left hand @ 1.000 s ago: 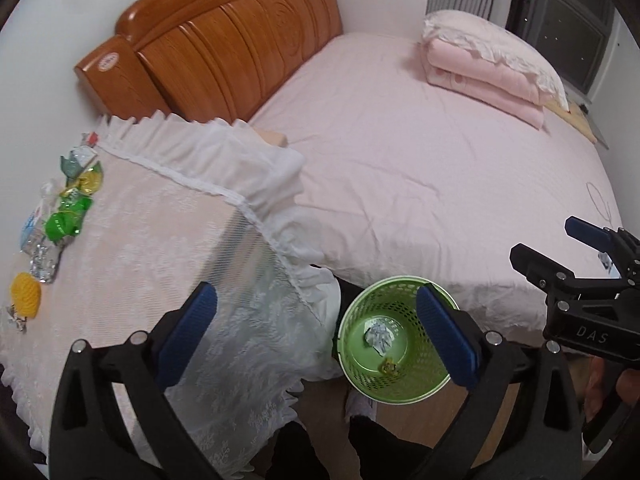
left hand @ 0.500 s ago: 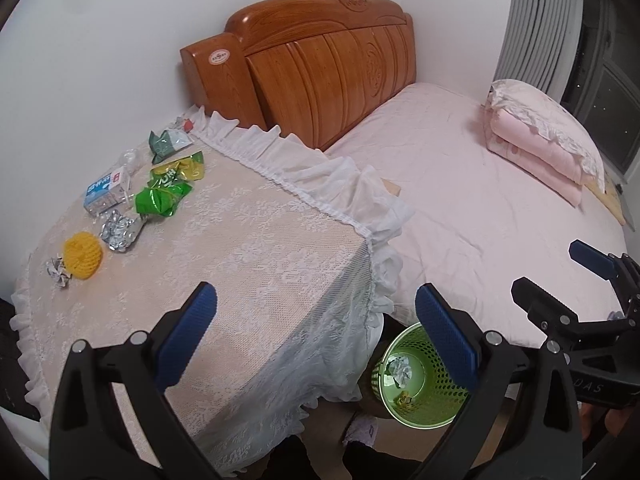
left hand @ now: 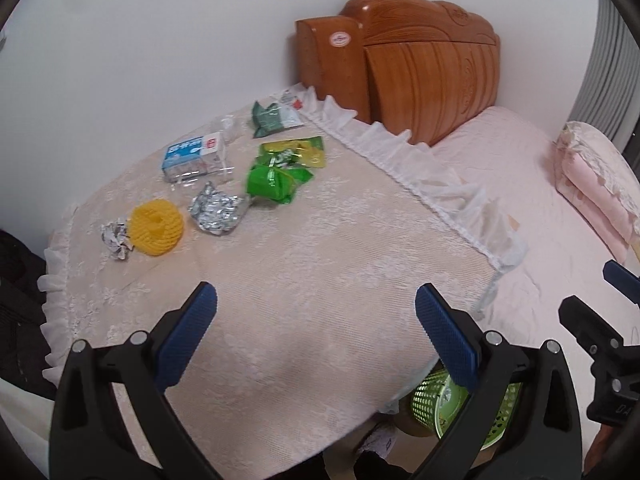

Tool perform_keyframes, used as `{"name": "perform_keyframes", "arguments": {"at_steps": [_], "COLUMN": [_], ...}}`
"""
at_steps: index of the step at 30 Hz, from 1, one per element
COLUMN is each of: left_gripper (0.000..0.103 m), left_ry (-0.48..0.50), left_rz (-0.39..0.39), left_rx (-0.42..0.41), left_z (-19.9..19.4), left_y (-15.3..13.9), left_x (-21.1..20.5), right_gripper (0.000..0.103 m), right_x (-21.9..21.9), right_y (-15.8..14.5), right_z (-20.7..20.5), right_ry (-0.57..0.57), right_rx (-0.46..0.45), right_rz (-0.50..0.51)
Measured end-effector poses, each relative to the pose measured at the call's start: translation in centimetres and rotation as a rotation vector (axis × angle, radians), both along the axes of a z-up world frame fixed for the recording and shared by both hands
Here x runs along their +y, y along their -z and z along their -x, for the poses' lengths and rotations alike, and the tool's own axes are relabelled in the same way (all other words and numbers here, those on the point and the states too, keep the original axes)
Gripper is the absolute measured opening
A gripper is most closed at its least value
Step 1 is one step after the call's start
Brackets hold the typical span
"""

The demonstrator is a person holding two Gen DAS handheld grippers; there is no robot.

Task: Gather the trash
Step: 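Move both tools back over the bed toward the remaining trash, then grasp the yellow mesh net with the left tool while the right tool grasps the green bag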

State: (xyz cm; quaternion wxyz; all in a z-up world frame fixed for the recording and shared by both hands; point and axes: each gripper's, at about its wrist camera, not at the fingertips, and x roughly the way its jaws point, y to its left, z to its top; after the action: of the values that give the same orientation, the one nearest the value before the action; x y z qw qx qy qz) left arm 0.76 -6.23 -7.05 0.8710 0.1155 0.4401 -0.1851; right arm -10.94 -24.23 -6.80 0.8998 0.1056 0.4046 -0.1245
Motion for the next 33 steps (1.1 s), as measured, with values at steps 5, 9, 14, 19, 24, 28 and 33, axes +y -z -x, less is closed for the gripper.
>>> {"name": "perform_keyframes", "arguments": {"at_steps": [5, 9, 14, 19, 24, 28, 33], "left_gripper": [0.095, 0.095, 0.095, 0.095, 0.095, 0.094, 0.071], "left_ry": [-0.102, -0.175, -0.239, -0.254, -0.237, -0.217, -0.206], "left_rz": [-0.048, -0.072, -0.08, -0.078, -0.112, -0.129, -0.101], "left_rx": [0.004, 0.021, 0.041, 0.046, 0.061, 0.073, 0.069], "left_z": [-5.6, -10.0, -15.0, -18.3, -21.0, -22.1, -22.5], "left_y": [1.9, 4.0, 6.7, 8.6, 11.0, 12.3, 12.2], "left_x": [4.1, 7.1, 9.7, 11.2, 11.2, 10.9, 11.2], "right_gripper": [0.101, 0.101, 0.101, 0.101, 0.101, 0.101, 0.101], "right_x": [2.4, 4.4, 6.9, 8.9, 10.0, 10.5, 11.0], "right_y": [-0.1, 0.5, 1.5, 2.2, 3.1, 3.7, 4.3], "right_z": [-5.0, -8.4, -11.7, -13.6, -14.6, -15.1, -15.6], "right_ry": [-0.037, -0.059, -0.089, -0.125, -0.145, -0.155, -0.166], "right_rx": [0.004, 0.029, 0.072, 0.108, 0.138, 0.157, 0.172], "right_rz": [-0.041, -0.06, -0.069, -0.056, -0.062, -0.065, -0.074]}}
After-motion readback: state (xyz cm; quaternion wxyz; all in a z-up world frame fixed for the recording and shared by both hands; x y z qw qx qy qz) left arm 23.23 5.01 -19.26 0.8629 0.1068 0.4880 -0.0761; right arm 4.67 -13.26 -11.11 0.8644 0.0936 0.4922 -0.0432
